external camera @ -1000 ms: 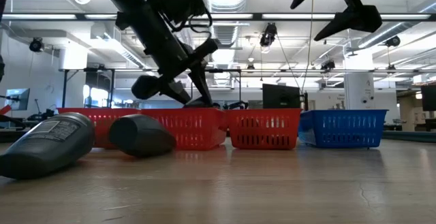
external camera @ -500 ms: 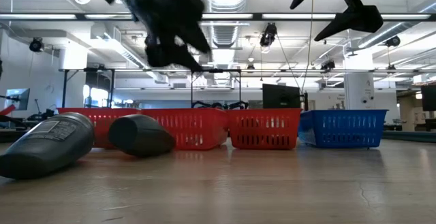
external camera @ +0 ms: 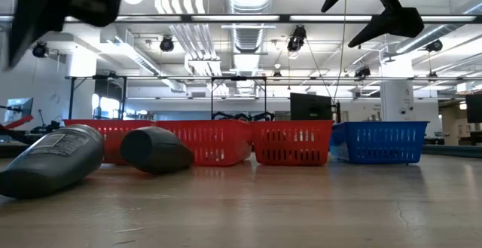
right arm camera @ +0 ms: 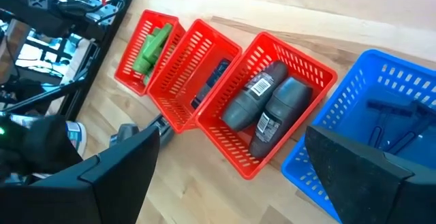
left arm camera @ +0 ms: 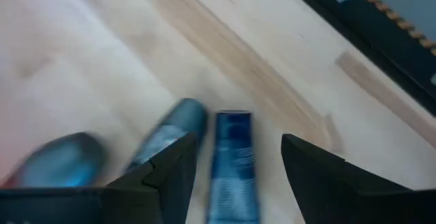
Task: Pick & Place Travel size toiletries
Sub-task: Put the shave cream into the middle red bin
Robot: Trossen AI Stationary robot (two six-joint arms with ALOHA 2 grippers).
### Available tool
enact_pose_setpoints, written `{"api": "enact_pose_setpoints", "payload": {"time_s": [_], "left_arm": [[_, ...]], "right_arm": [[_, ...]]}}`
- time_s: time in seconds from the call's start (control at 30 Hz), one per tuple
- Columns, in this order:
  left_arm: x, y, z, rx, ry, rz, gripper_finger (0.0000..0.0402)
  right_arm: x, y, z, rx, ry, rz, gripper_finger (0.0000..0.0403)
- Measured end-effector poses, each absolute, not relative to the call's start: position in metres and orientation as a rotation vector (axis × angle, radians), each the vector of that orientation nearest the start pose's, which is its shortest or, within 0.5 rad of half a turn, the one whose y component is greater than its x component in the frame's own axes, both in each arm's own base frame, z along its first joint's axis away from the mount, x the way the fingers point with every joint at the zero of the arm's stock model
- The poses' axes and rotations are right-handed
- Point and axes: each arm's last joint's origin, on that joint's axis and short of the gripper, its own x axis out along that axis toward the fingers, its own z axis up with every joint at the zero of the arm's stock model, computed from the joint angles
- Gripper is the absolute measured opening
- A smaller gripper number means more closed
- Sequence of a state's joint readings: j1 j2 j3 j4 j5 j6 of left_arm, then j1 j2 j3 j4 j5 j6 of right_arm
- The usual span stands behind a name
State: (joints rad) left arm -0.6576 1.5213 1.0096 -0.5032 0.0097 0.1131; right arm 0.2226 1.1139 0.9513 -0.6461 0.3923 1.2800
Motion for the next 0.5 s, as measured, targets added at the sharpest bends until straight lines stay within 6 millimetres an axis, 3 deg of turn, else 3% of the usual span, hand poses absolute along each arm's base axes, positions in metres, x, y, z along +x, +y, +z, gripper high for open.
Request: {"api": "enact_pose_setpoints", "payload": {"time_s": [0.17,0.5], "left_arm": [[0.246,-0.203,0.186,0.448,0.994,-0.67,0.0218],[0.257,-0.206,0.154,0.452,1.076,-0.587,0.0217]], "right_arm": [[0.217,0.038,0.291,0.97,0.548,-0.612,0.0363],[0.217,0.038,0.291,0.978,0.56,-0.6,0.0363]]}}
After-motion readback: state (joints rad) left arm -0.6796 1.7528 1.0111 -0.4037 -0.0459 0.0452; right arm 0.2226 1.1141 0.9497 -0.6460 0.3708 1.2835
